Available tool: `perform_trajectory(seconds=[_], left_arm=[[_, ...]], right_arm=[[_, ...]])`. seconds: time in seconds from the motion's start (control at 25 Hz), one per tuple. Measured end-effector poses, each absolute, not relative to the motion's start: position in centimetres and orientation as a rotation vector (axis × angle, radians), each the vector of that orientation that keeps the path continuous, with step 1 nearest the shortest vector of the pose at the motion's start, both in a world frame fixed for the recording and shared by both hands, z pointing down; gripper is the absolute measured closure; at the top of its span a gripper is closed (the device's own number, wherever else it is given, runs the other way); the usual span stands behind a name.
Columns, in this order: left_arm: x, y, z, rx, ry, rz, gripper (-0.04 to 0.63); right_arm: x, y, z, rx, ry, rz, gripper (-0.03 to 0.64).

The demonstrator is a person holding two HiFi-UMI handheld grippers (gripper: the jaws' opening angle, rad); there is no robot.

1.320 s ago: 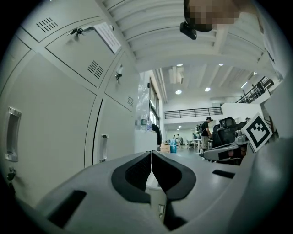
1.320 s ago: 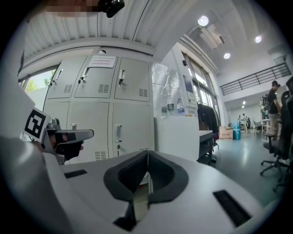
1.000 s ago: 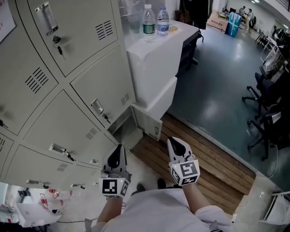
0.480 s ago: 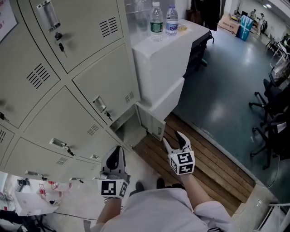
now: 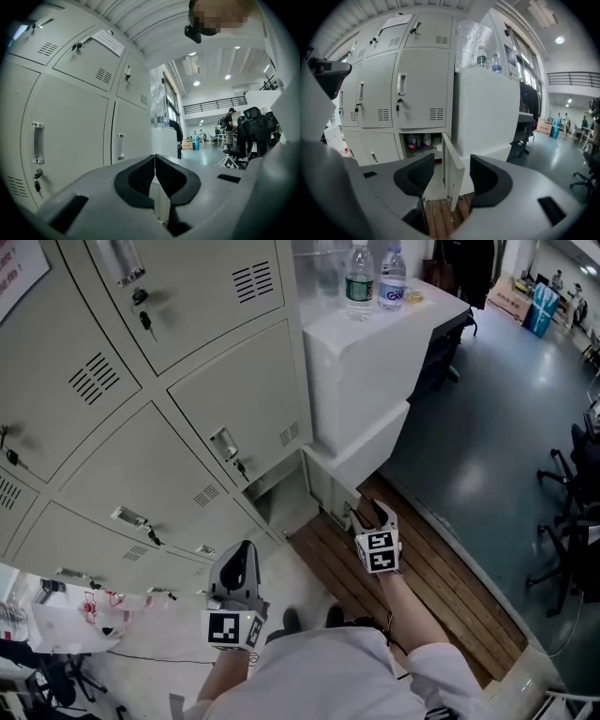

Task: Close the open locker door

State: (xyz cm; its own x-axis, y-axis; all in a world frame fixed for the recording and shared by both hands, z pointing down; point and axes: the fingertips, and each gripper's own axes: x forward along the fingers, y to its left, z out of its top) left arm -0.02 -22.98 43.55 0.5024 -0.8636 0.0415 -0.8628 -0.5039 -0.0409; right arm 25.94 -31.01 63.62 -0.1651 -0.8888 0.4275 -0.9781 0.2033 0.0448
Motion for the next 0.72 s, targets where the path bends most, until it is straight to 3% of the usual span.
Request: perform_trajectory(seconds=[0.72], left_arm=[[-2.3,-23.6,43.4,-2.550,1.776,-0.121,0.584]], right_arm=[[26.3,-36.4,71.7,1.538,-2.119,0.423,0.396]])
